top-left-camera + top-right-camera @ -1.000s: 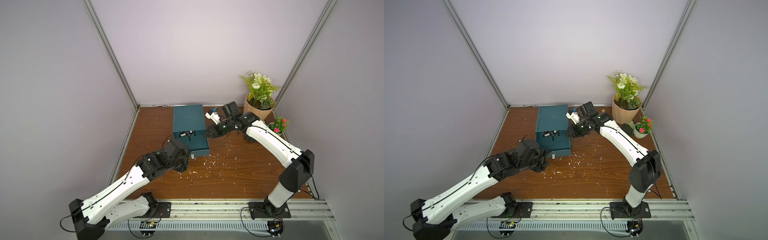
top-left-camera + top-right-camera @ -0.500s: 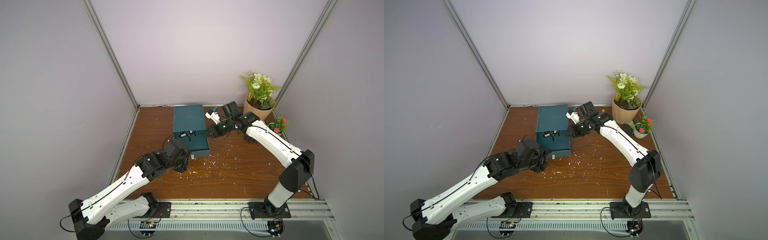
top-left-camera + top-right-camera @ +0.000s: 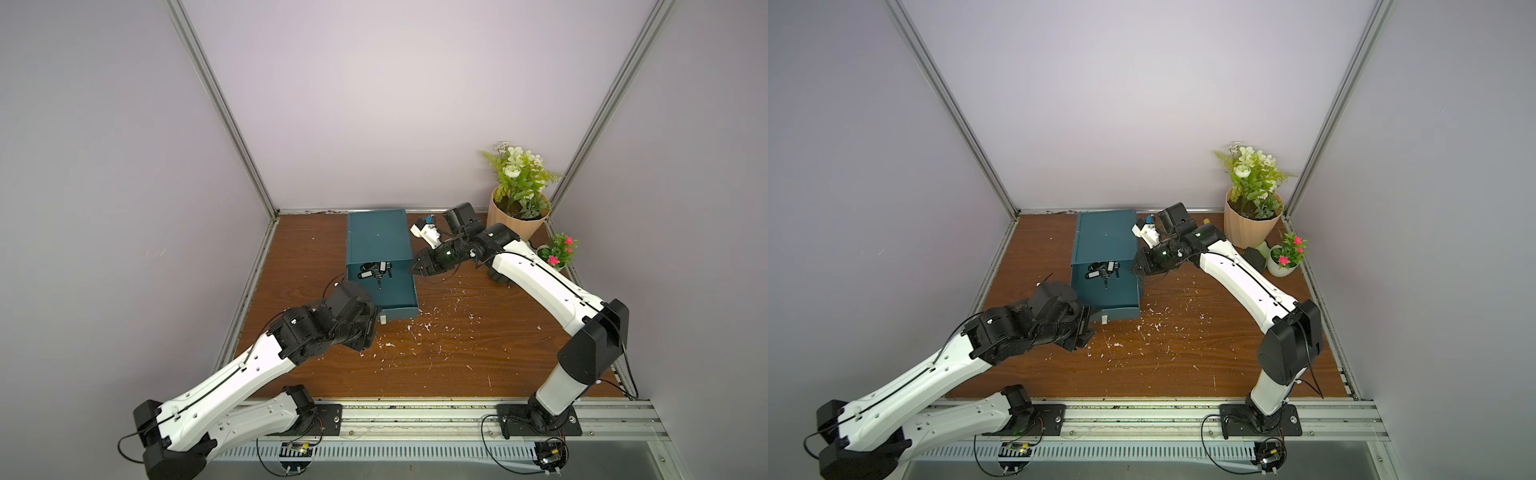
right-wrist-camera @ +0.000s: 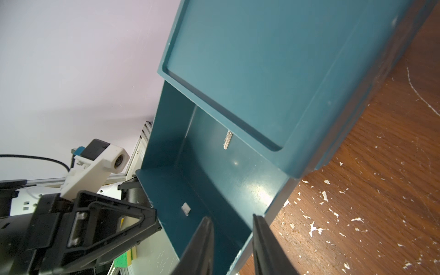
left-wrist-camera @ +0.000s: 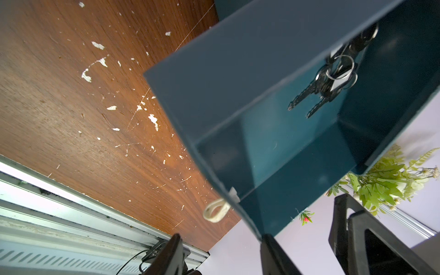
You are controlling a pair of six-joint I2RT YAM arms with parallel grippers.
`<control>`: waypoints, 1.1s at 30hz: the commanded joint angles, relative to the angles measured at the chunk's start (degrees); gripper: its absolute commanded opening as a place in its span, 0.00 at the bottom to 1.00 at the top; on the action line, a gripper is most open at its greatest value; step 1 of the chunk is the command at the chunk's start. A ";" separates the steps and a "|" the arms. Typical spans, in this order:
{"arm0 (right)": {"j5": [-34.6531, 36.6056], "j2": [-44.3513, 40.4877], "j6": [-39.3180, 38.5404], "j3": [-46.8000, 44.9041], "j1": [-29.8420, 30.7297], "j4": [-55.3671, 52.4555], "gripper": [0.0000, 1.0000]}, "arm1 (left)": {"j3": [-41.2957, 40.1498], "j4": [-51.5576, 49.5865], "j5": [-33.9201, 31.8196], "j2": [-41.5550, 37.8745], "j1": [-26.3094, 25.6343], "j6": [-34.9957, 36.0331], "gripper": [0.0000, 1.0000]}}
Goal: Take the keys out of the drawer
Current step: Open the drawer in the storage box.
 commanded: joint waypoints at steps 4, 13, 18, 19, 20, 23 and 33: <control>0.11 -1.29 0.30 2.21 0.56 -0.30 0.34 | 1.73 -4.30 1.08 -0.87 -1.15 -0.34 0.55; 2.36 -0.89 0.95 5.88 1.41 0.35 0.33 | 10.33 -4.30 -3.20 1.08 -1.20 7.26 0.58; 4.76 -0.44 -1.10 10.61 3.50 1.31 0.32 | 15.00 -4.39 -7.92 1.75 -1.15 12.73 0.56; 5.54 -0.27 -1.97 11.35 4.15 1.53 0.30 | 16.44 -4.32 -10.94 2.34 -1.17 14.96 0.55; 6.39 -0.09 -2.74 12.09 4.86 1.61 0.26 | 17.87 -4.30 -14.17 2.95 -0.67 18.64 0.55; 8.57 0.98 -4.16 14.54 6.89 0.08 0.10 | 20.42 -4.21 -14.26 5.17 7.41 31.75 0.55; 19.85 3.32 -9.75 13.90 14.21 3.17 0.24 | 21.86 -0.05 -6.81 11.55 28.62 66.31 0.60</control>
